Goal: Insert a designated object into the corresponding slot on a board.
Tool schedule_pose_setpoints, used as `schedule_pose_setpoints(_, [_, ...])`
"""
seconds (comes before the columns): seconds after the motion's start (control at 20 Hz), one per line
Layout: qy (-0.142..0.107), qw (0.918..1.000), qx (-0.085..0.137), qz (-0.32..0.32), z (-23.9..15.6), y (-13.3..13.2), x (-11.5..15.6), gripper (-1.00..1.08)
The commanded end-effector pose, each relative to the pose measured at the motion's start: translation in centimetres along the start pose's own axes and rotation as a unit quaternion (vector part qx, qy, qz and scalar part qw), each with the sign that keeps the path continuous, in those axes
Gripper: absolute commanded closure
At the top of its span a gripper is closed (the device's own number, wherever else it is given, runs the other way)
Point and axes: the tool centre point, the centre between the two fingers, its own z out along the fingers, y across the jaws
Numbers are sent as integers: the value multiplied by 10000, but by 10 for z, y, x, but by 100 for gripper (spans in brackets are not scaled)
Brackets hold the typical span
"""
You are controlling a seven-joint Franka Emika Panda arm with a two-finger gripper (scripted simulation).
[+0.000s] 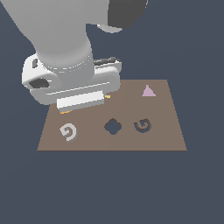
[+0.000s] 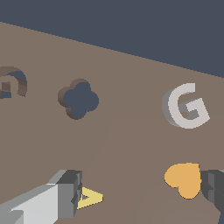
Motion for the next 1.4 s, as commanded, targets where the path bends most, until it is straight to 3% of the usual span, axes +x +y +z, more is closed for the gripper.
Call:
schedule_pose_setpoints(0.0, [5, 9995, 4, -303, 11, 14, 5, -92])
schedule_pose_setpoints(0.65, [22, 9877, 12, -1563, 56, 65, 39, -92])
schedule_pose_setpoints(1.35, [22, 9815, 13, -1913, 69, 77, 52, -92])
